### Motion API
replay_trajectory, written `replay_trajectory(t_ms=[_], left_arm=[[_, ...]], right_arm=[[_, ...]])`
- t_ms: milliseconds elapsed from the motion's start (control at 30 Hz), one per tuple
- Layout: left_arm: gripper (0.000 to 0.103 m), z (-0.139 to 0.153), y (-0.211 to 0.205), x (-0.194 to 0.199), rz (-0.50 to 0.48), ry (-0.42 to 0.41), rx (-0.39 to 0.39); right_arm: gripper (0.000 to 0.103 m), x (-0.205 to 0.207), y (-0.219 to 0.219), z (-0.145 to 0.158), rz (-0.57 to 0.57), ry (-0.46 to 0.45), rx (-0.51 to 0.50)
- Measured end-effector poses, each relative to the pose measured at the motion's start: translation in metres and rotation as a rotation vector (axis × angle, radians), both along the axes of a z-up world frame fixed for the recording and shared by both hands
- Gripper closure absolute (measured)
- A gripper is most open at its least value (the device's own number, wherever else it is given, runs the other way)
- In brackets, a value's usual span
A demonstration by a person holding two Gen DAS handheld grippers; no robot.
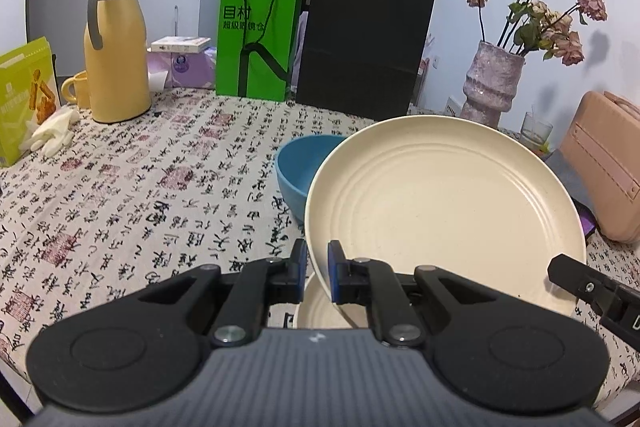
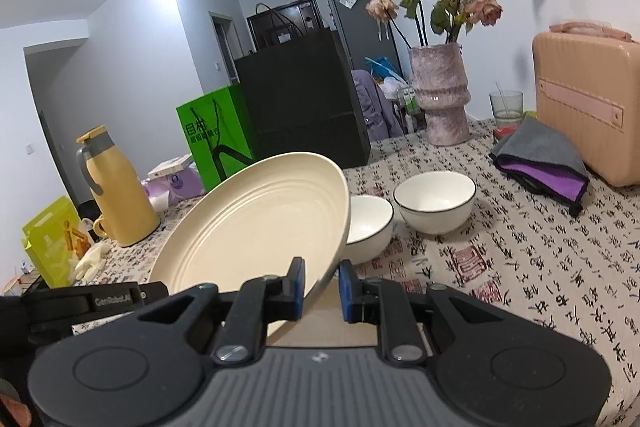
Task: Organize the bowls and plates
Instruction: 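Lower the held cream plate over the stacked cream plates with both grippers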
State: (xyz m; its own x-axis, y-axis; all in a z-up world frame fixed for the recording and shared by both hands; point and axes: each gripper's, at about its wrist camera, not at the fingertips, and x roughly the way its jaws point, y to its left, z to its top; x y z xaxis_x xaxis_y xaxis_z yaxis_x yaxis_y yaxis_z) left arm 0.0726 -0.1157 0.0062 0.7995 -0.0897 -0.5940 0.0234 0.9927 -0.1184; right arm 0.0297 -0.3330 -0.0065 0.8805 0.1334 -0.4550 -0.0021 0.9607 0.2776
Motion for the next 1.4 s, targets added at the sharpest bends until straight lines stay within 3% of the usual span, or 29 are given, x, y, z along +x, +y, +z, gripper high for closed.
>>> replay_trajectory(t_ms=[700, 1400], left_arm=[[0.092, -0.028, 0.006, -0.009, -0.014, 0.053, -0.002], [0.092, -0.046, 0.004, -0.007, -0.023, 0.101, 0.009]], right_arm=[[0.086, 0.004, -0.002, -0.042, 0.005, 0.113, 0.023], [0.086, 0.007, -0.006, -0.063, 0.005, 0.174, 0.037]])
